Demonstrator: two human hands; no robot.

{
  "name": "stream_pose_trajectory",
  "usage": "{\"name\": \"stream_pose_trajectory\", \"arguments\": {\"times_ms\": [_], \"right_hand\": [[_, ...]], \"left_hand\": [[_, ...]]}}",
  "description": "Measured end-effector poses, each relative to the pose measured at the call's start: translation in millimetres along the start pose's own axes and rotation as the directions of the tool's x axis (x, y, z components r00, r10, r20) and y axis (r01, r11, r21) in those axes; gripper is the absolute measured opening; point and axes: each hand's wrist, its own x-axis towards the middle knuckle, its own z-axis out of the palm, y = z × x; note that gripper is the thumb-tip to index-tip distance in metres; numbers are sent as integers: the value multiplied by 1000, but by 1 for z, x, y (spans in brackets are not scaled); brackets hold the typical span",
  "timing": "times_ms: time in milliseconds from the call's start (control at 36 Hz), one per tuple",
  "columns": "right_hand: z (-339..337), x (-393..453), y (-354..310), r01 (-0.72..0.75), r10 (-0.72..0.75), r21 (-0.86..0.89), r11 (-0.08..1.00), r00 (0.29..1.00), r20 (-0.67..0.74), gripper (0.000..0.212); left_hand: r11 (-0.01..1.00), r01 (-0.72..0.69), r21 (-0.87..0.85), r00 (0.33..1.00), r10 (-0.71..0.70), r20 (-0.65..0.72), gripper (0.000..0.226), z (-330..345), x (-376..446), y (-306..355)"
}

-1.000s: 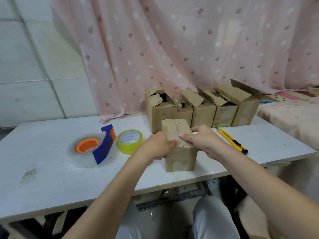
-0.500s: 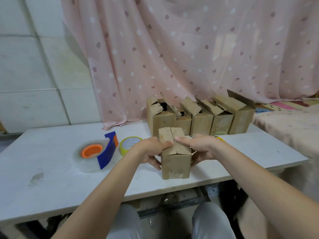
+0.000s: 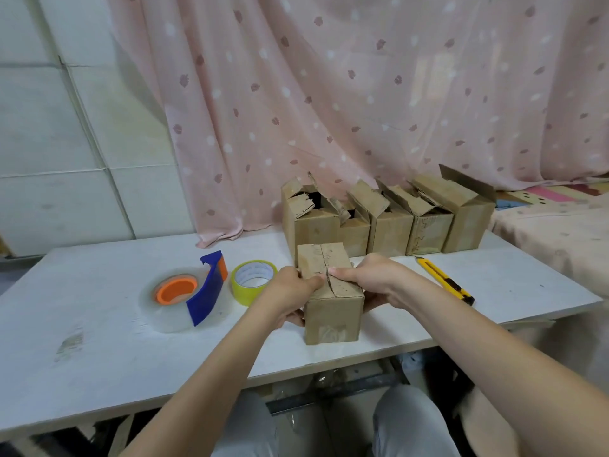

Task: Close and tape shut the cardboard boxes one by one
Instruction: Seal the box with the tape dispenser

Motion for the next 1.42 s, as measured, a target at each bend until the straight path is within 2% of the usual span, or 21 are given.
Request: {"name": "stream_pose_trajectory", "arguments": {"times_ms": [139,194,278,333,417,500,556,611,639,722,806,917,1056,1194,1250,1417], "right_hand": [[6,3,4,9,-9,8,1000,1000,-17,53],[9,-3,3,73,-74,-30,997,996,-48,54],[13,-17,-3,239,-324,-391,889,931,-167,64],[16,-24,-6,300,-464,-530,793,861,-208,64],[17,-31,-10,370,-566,-589,718,804,-185,54],[22,-36,-10,477,-629,-638,604,777,-13,44],[25,-35,-8,481,-607,-704,523,789,88,44],[27,-35,-5,457,-565,-753,473,813,139,54],[28,-36,-5,444,-540,-770,459,827,155,60],[33,-40,-1,427,-506,-784,451,846,169,72],[37,-40,2,418,-503,-824,383,842,194,78],[40,-41,1,389,-497,-879,275,840,217,82],[39,-44,-1,373,-466,-879,299,860,207,81],[39,-40,0,367,-453,-875,316,868,201,81],[38,-39,0,376,-457,-868,324,866,204,82],[37,-36,3,403,-484,-850,340,850,210,84]], "left_hand": [[999,47,-22,999,-47,-7,37,-3,-3,4],[997,79,-15,997,-79,16,46,-6,-5,6],[993,109,39,991,-112,75,63,-12,-9,8],[982,108,156,992,-117,51,79,-18,-11,8],[957,16,289,995,11,-94,78,-36,-7,5],[897,-93,433,937,226,-267,51,-62,-1,-2],[836,-95,541,864,338,-372,34,-81,1,-8],[775,-45,630,806,401,-435,36,-99,2,-18],[744,16,668,800,391,-455,41,-107,4,-24],[649,251,718,840,222,-495,63,-123,8,-42],[561,349,750,879,80,-469,81,-128,9,-52],[542,307,782,915,58,-400,73,-131,12,-65],[548,266,793,912,123,-391,67,-136,14,-73],[483,209,850,916,207,-343,63,-135,9,-78],[526,176,832,907,242,-344,62,-142,8,-78],[806,54,590,934,168,-316,50,-165,-19,-59]]}}
